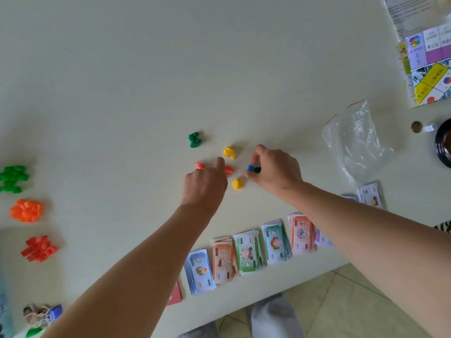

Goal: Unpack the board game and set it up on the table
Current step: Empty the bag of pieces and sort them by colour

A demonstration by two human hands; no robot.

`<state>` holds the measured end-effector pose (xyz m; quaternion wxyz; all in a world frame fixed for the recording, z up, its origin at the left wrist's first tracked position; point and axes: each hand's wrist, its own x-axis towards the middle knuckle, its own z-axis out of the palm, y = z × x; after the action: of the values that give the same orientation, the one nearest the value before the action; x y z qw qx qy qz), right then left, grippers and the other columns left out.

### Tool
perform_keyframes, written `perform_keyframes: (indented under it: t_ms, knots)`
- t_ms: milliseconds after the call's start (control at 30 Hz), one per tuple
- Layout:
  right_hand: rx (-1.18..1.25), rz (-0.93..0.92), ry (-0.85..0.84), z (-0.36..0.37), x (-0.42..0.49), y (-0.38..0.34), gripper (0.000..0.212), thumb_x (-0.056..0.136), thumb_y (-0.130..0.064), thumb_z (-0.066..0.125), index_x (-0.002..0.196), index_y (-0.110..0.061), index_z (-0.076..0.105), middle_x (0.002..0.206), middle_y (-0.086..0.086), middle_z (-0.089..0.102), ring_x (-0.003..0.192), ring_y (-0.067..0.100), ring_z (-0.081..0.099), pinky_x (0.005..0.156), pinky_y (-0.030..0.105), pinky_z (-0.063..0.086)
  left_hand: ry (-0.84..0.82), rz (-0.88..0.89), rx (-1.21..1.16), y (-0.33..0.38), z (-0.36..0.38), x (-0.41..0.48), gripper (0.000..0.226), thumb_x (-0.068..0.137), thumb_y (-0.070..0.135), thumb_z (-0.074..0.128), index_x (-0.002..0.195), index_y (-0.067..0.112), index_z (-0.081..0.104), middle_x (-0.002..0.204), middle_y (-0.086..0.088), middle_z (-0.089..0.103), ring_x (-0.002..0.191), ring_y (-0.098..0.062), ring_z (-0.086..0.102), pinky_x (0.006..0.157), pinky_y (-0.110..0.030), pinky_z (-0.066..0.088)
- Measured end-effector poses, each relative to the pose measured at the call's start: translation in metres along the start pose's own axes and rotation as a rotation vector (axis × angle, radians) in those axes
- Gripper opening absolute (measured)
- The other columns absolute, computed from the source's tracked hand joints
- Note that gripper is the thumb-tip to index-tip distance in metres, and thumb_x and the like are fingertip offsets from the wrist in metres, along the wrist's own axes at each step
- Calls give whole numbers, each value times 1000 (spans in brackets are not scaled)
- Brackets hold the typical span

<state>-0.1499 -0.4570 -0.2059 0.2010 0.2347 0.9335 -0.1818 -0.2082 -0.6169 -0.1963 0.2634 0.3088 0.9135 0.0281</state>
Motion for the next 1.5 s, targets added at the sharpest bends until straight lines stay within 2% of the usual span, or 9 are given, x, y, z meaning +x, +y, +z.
perform_keyframes:
  t_ms: [233,367,433,600,733,1000,1133,1267,1500]
  knots:
    - [53,81,-12,3,4,-1,19,81,-35,65,91,-20,62,85,-2,67,81,23,61,63,27,39,-51,-11,89,5,6,1,24,100,22,46,123,15,42,96,-8,66,98,-31,61,63,-32,37]
    - [465,244,-49,-6,7,-5,19,76,-37,53,67,-21,49,63,-5,55,63,20,50,59,28,35,-18,-8,45,3,7,4,21,101,22,42,121,16,44,93,-6,65,91,-31,63,62,-32,36]
    - [776,279,-114,-12,10,-11,18,69,-33,42,57,-20,42,50,-6,45,49,15,40,53,26,31,-2,-30,-186,-1,6,5,22,100,30,42,115,15,49,85,-6,65,79,-28,61,62,-32,37]
    - [1162,363,-268,-29,13,-39,19,71,-20,33,61,-8,44,55,10,42,32,10,32,36,14,23,-103,-320,-1364,-18,-9,2,13,97,15,48,85,13,52,50,5,44,41,-11,33,42,-19,27]
    - [1240,310,-353,-27,20,-78,24,76,-16,34,61,-8,49,55,10,49,37,16,34,44,18,25,-185,-474,-1742,-54,-24,-8,23,85,10,26,65,17,35,54,1,25,54,-15,8,47,-24,7]
    - [996,128,-433,-7,34,-166,23,93,-17,46,78,-7,61,66,8,59,45,14,38,42,19,29,-30,-610,-1661,-132,-32,-31,49,96,39,48,56,12,40,50,0,30,45,-14,16,46,-24,11]
    - [732,-28,-367,18,44,-203,17,95,-20,51,89,-9,63,69,-2,62,53,8,48,55,19,39,-9,-640,-1576,-175,-32,-40,33,95,35,53,77,10,64,55,1,39,43,-11,25,42,-20,18]
    - [542,-183,-237,43,55,-251,16,94,-17,52,93,-5,63,75,-11,56,64,5,50,62,22,39,86,-647,-1061,-222,-26,-40,21,92,29,55,79,16,65,58,5,50,51,-14,43,47,-24,29]
    - [204,-497,-29,74,76,-306,9,91,-7,53,96,-6,61,96,12,53,78,26,54,69,34,44,288,-406,-407,-278,-26,-31,16,96,25,50,100,11,56,88,-8,55,76,-31,55,63,-35,39]
